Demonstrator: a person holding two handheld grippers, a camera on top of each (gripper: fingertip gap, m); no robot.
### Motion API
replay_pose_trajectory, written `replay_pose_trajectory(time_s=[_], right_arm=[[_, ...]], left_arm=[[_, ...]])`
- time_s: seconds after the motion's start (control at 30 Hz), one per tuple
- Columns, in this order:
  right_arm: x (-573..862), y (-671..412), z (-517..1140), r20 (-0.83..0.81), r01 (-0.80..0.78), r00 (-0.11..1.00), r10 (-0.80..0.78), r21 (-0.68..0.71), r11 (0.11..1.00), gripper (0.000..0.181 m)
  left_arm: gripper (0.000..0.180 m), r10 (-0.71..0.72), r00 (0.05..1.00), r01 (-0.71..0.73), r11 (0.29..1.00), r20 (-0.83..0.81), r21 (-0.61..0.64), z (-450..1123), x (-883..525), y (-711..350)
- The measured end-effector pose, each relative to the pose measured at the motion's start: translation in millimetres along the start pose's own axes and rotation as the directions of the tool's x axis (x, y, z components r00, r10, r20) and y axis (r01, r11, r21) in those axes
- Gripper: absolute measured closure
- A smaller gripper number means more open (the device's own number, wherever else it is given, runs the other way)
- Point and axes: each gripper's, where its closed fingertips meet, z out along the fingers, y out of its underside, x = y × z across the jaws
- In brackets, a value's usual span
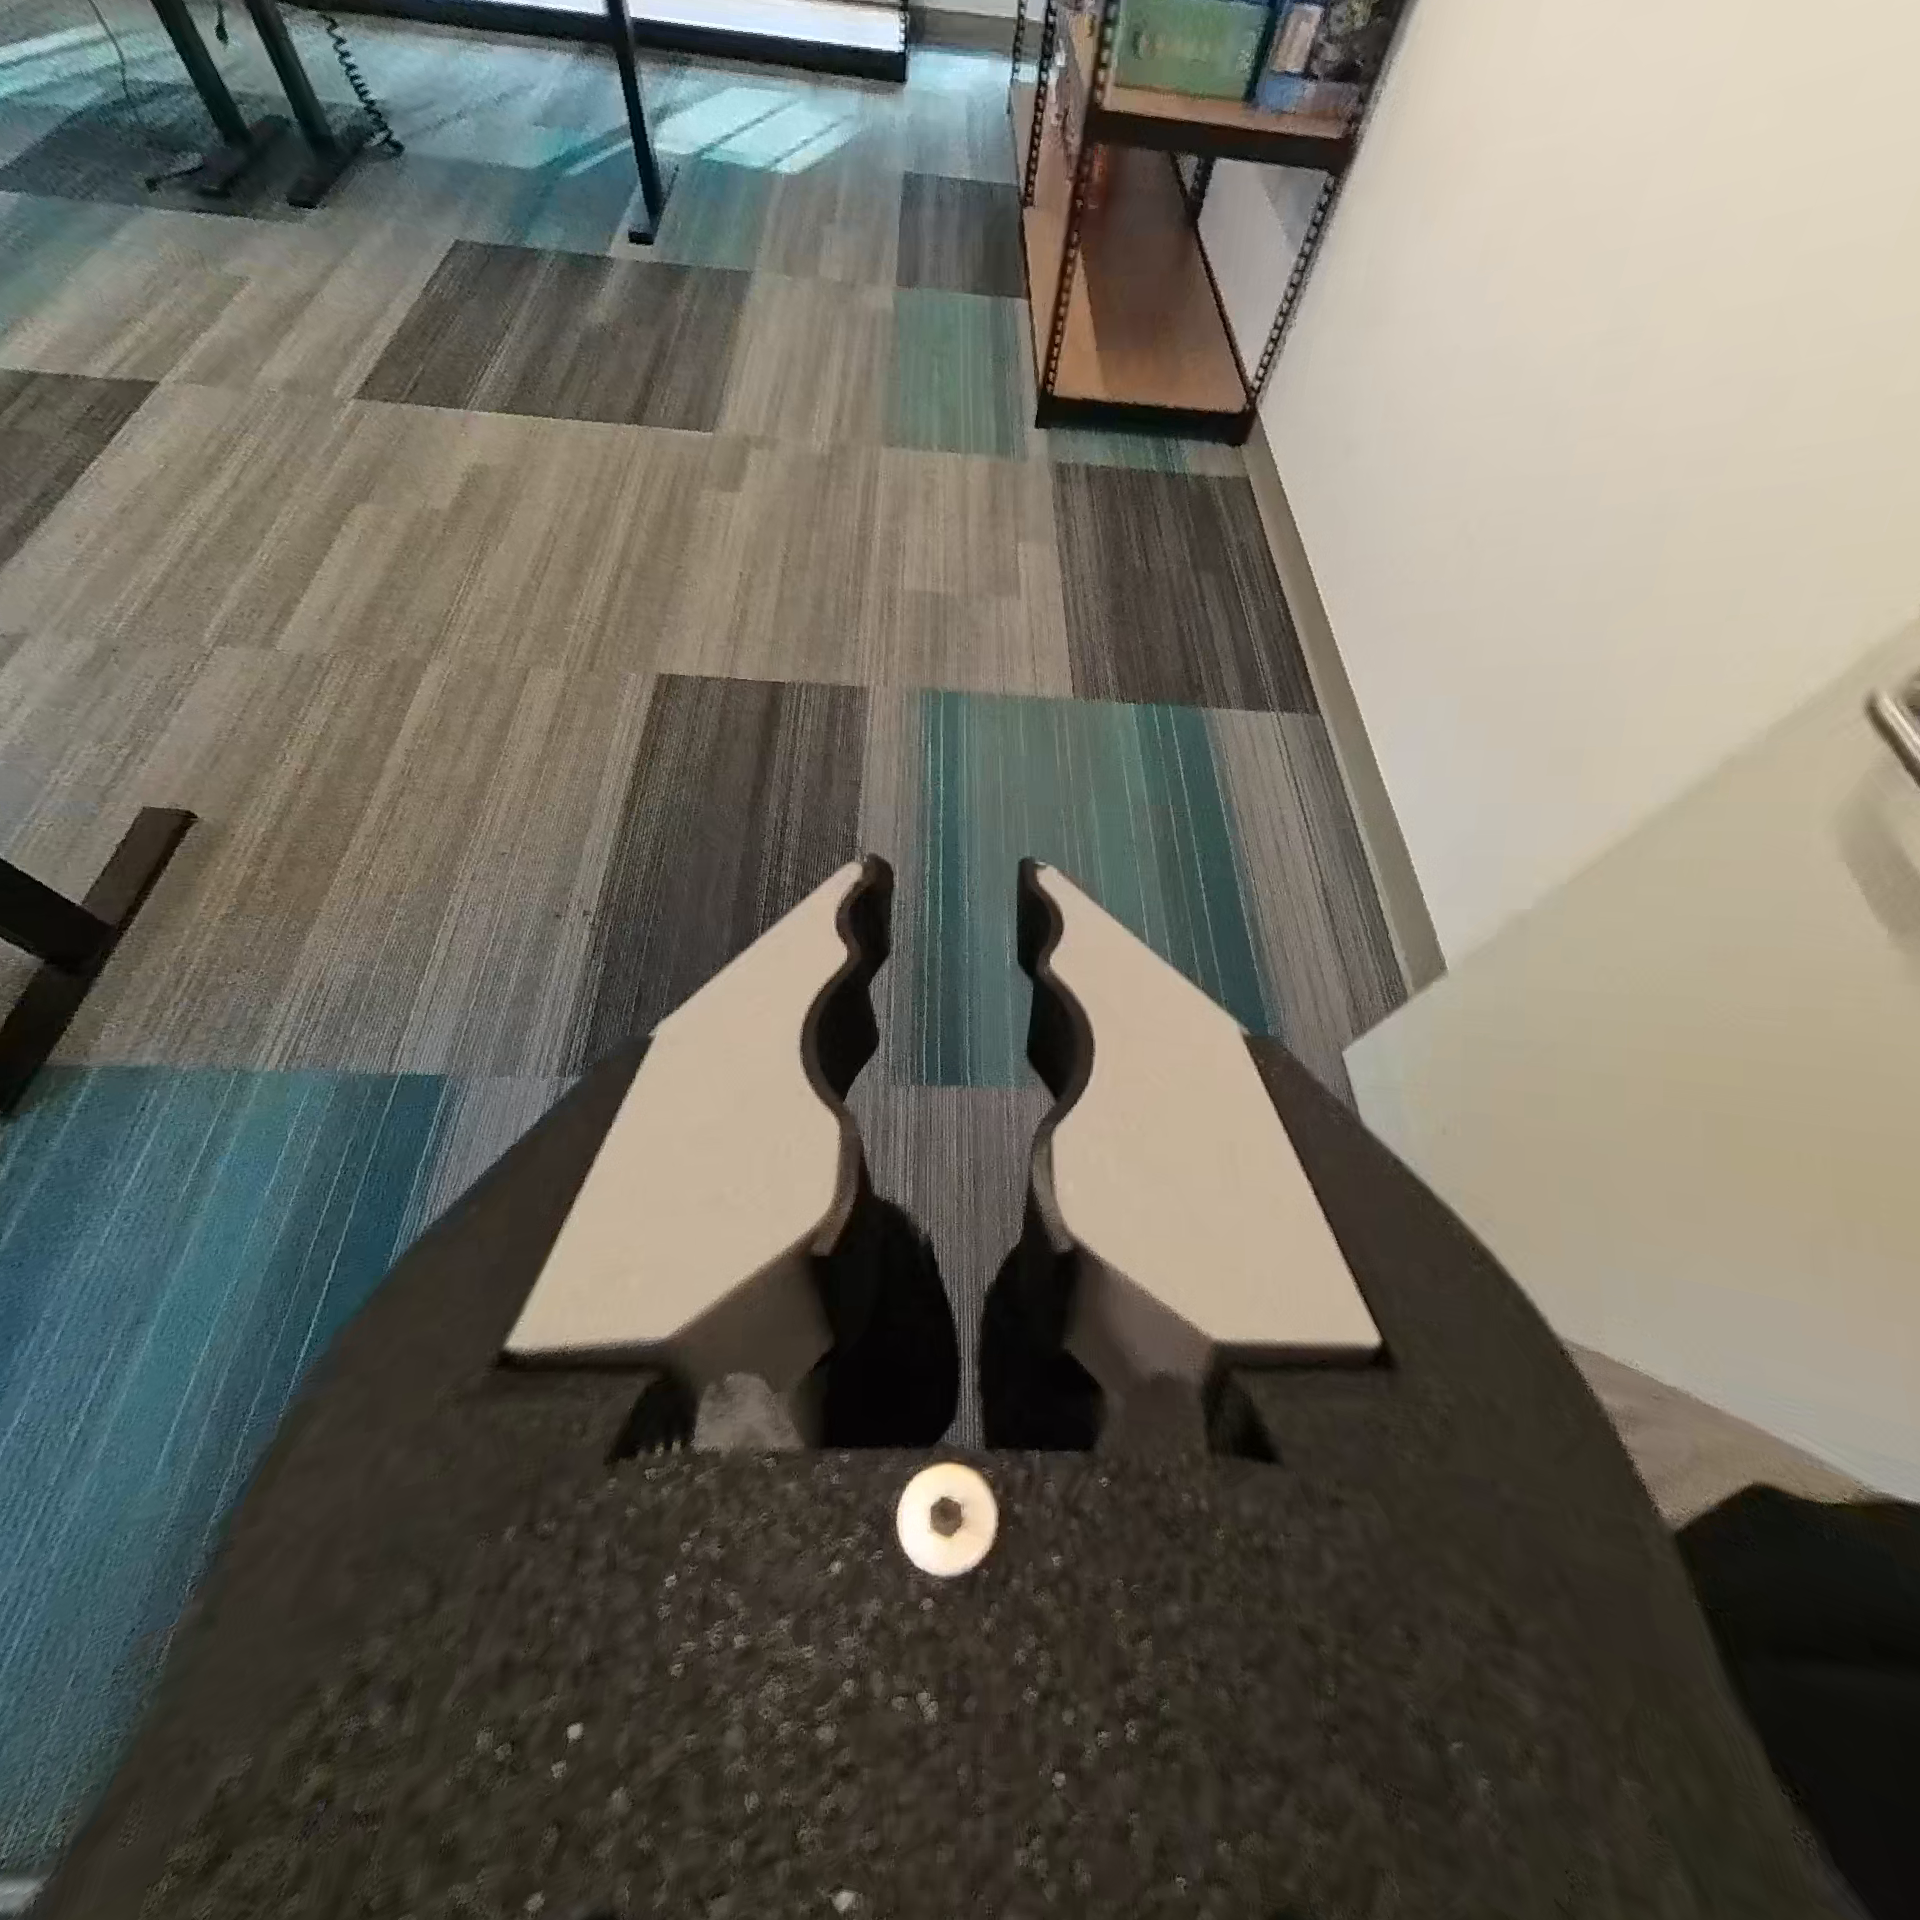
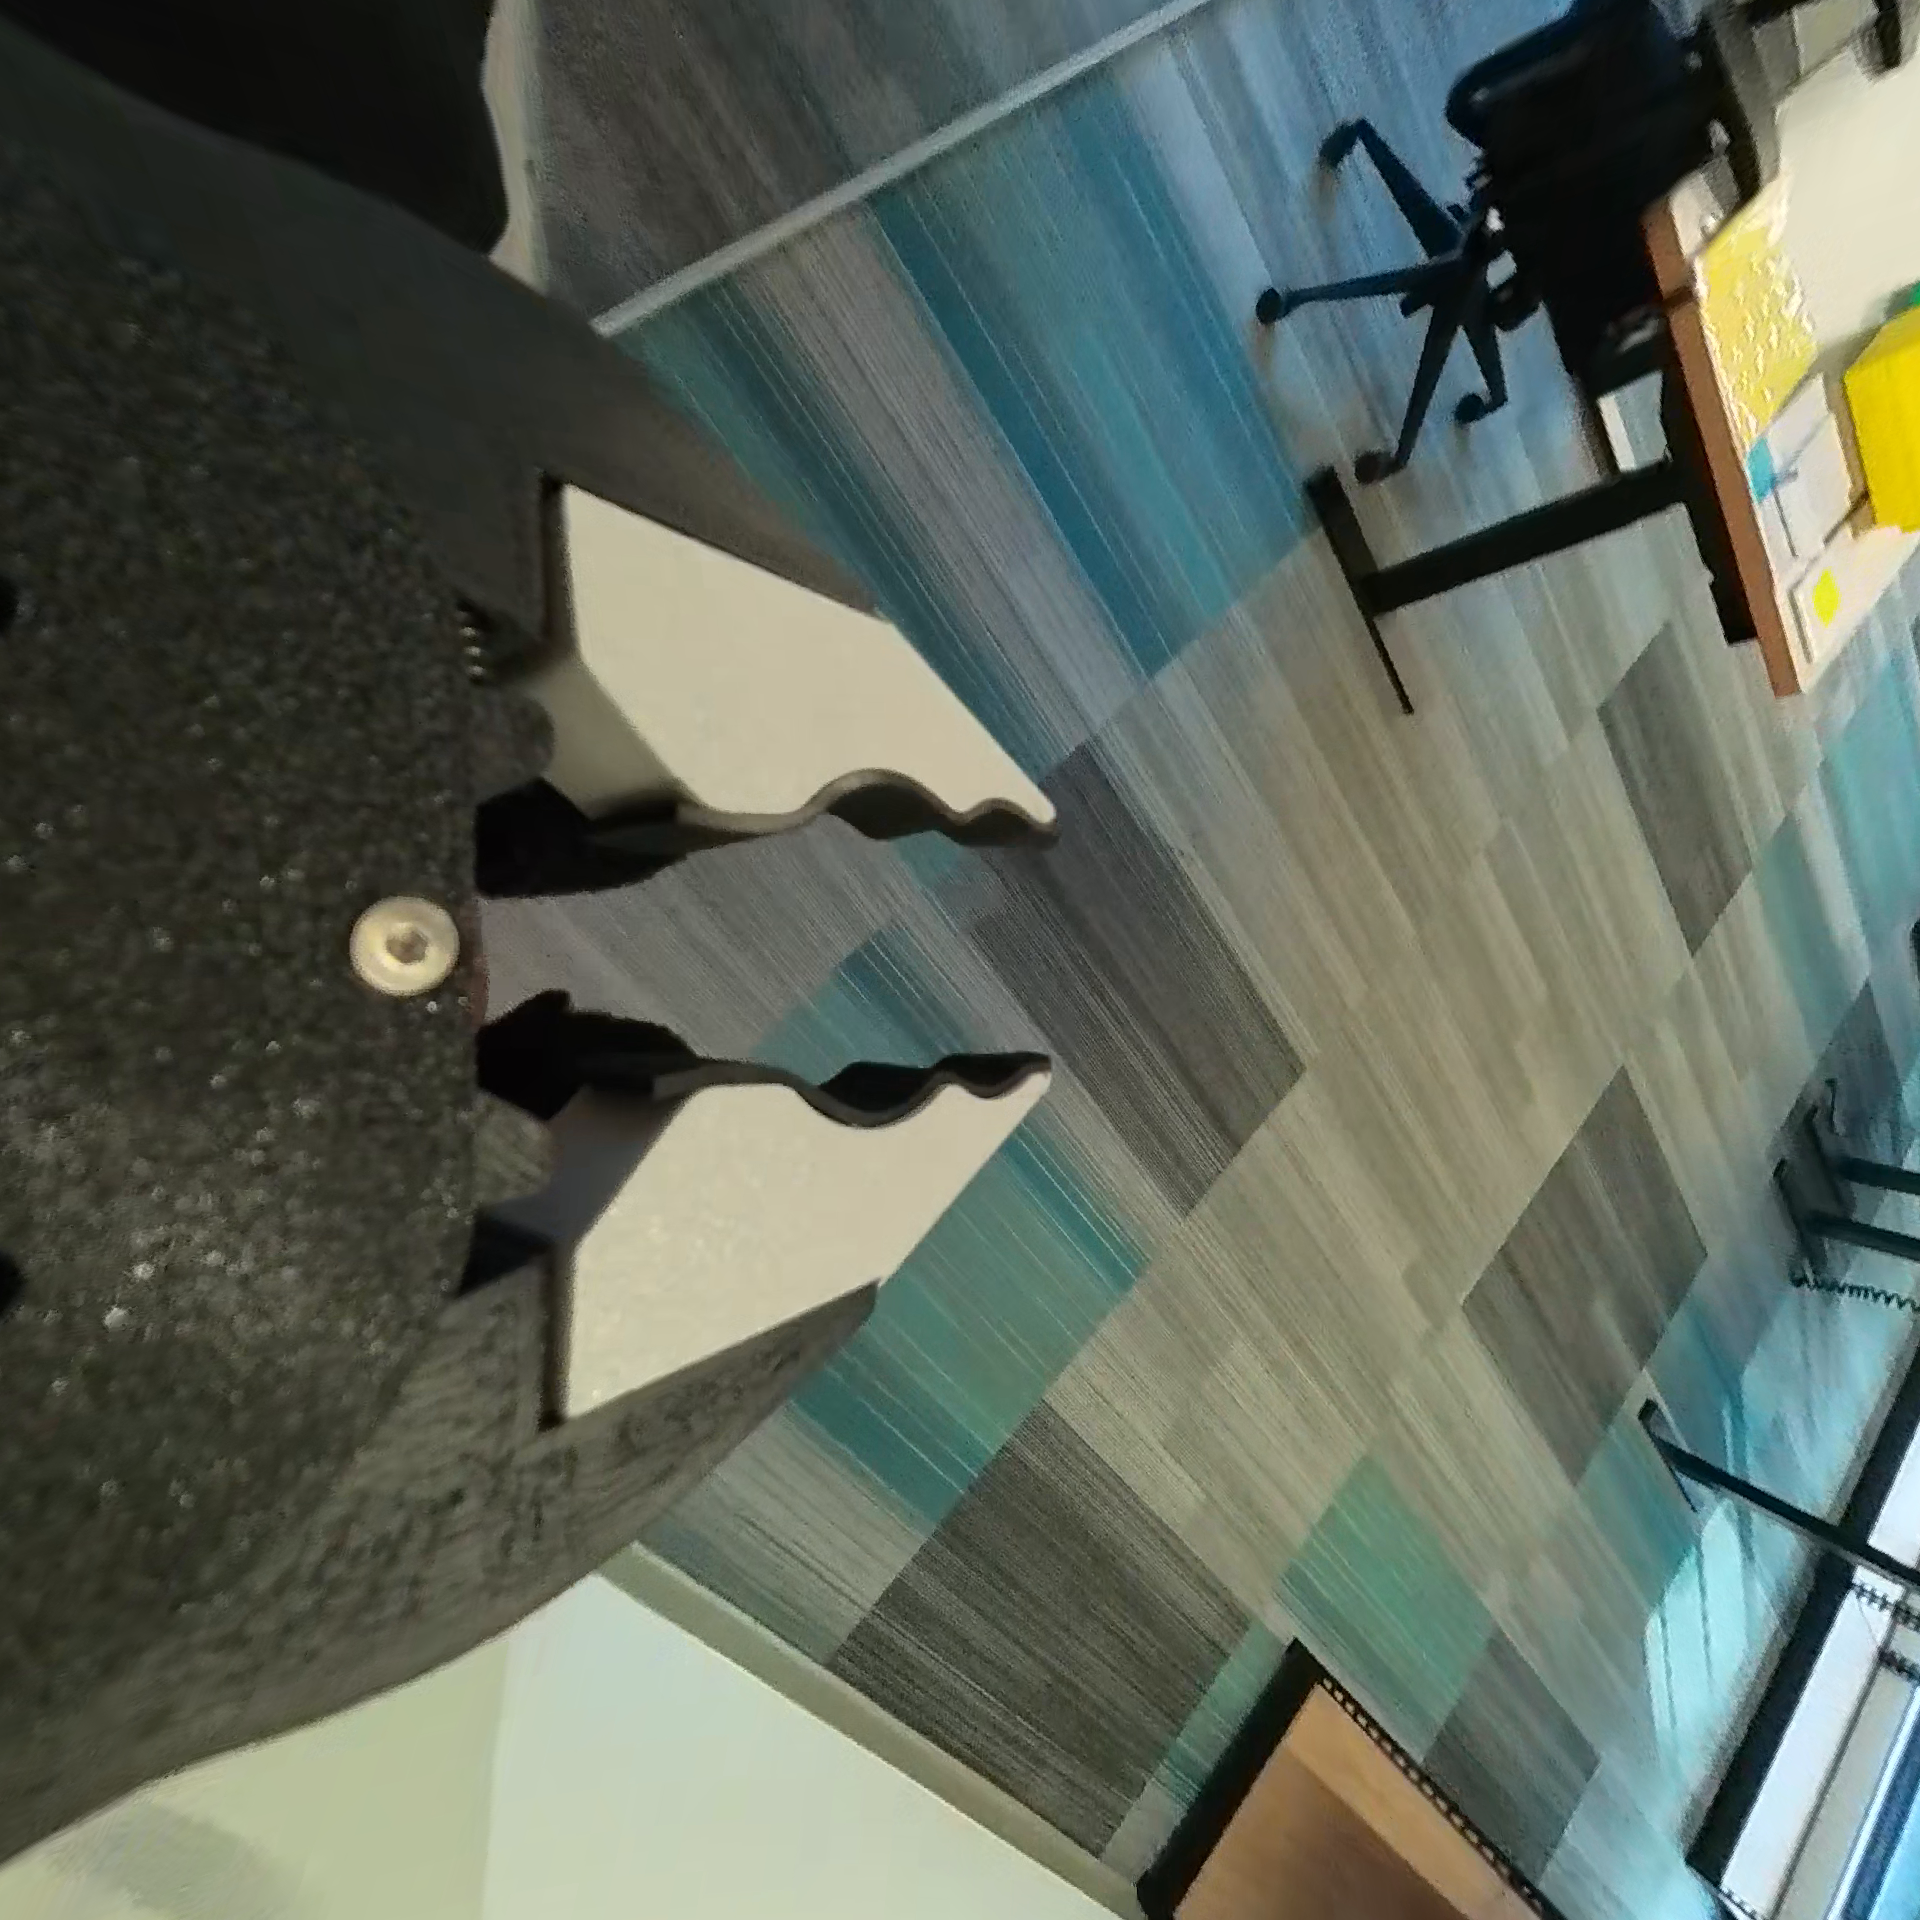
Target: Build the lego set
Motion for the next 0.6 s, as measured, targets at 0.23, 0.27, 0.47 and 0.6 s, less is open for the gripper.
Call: replay_pose_trajectory(time_s=[0.23, 0.27, 0.47, 0.6], right_arm=[[89.3, -63.7, 195.3, -0.008, -0.098, 0.995, 0.098, 0.021, 0.995, 0.141], [101.3, -75.1, 225.0, 0.007, -0.104, 0.995, 0.104, 0.018, 0.994, 0.140], [172.1, -192.3, 394.4, 0.097, -0.079, 0.993, 0.073, 0.059, 0.995, 0.140], [207.1, -272.7, 509.8, 0.163, -0.042, 0.986, 0.033, 0.049, 0.998, 0.140]], left_arm=[[0.158, 0.038, 0.999, -0.037, 0.998, 0.010, -0.055, 164.0, -118.4, -54.7], [0.158, 0.033, 0.999, -0.033, 0.997, -0.002, -0.070, 191.1, -130.8, -63.9], [0.159, -0.028, 0.999, 0.030, 0.995, 0.016, -0.093, 345.6, -223.6, -161.5], [0.159, -0.059, 0.996, 0.063, 0.997, 0.068, -0.051, 420.8, -301.2, -239.4]])
